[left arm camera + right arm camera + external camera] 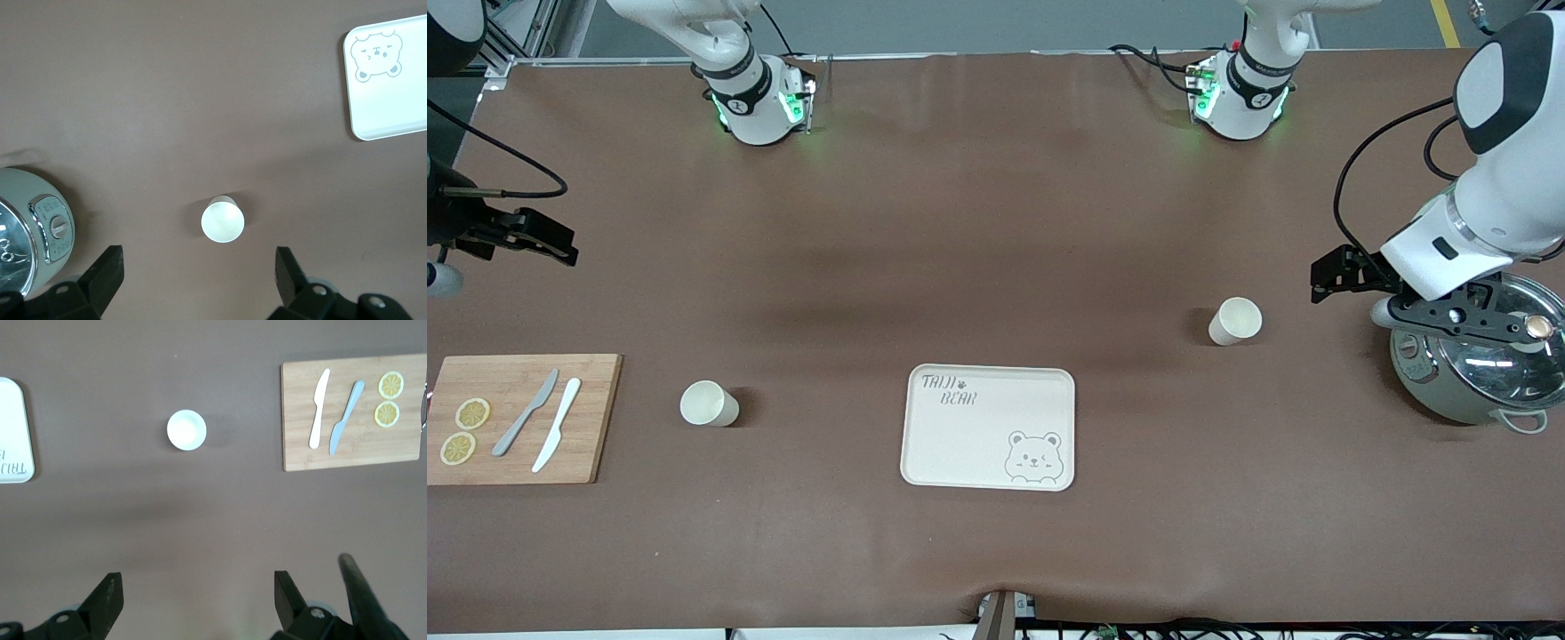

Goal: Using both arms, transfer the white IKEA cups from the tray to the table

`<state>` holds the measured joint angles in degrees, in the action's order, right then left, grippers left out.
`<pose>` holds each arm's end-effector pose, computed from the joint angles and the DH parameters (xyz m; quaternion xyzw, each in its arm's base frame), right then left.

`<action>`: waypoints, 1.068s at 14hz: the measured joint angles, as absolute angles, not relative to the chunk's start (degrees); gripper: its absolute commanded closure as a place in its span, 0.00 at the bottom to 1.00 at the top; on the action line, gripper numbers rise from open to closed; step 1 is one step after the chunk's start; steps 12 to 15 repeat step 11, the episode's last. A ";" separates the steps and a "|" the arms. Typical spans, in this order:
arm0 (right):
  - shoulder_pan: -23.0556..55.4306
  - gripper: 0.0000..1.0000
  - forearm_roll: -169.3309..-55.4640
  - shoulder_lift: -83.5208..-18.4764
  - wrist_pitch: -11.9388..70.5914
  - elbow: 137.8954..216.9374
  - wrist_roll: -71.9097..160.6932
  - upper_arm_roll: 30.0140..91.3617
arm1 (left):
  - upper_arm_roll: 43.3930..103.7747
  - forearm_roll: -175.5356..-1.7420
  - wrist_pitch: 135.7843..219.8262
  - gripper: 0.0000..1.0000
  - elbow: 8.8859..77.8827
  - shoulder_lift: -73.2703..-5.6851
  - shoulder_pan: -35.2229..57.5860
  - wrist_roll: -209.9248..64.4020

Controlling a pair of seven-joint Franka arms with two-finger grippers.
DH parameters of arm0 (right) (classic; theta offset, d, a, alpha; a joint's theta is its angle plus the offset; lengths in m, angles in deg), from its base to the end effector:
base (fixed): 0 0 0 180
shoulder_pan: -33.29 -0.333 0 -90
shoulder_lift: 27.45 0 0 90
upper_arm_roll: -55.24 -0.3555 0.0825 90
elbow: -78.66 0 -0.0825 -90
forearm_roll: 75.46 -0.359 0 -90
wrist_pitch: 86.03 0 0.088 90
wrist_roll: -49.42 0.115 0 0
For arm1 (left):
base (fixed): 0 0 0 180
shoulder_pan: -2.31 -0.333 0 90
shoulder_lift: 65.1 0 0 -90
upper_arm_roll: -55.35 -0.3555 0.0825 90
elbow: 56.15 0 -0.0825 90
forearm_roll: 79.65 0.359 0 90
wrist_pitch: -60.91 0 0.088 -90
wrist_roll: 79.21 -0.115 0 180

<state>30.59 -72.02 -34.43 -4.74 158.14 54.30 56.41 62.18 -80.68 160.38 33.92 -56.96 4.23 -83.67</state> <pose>0.5556 0.0081 0.6581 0.9980 -0.0324 -0.0433 0.0336 0.5830 -0.0864 0.5912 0.9934 -0.1129 0.0108 0.0177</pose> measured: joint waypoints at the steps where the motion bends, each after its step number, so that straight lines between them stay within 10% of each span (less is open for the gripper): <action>1: 30.57 0.00 -71.99 -34.45 -5.94 158.14 54.30 56.41 | 62.17 -80.68 160.38 0.00 33.92 -56.96 4.23 -83.67; 15: 27.67 0.00 -70.87 -34.49 -6.83 158.14 54.37 56.31 | 61.93 -78.63 159.13 0.00 33.94 -56.53 3.87 -83.67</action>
